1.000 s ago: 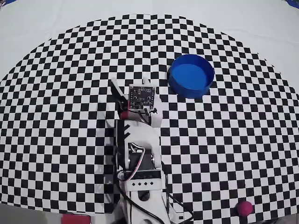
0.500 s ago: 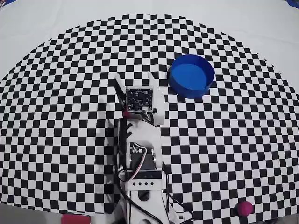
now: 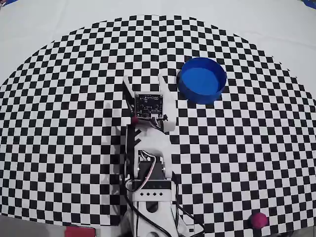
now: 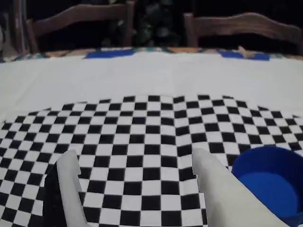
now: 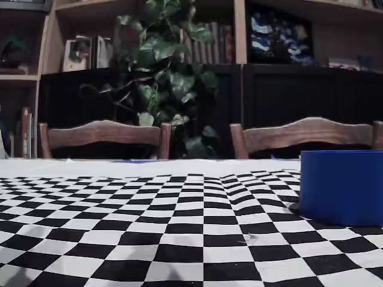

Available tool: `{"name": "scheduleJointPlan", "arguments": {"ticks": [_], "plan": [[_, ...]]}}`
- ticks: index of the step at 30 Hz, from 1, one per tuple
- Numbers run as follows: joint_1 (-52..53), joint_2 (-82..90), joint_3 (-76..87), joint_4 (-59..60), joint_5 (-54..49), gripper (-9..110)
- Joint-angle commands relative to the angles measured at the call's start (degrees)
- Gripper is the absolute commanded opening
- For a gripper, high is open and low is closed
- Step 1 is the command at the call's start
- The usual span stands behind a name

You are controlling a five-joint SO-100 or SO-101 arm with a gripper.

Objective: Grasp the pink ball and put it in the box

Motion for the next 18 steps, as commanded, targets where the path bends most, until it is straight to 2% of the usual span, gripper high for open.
{"name": "scheduleJointPlan", "arguments": {"ticks": [1,18], "plan": [[1.14,-0.26,0.44,-1.05,-0.44,27],[8.88,-0.09,0.44,-1.05,-0.44,28]]}}
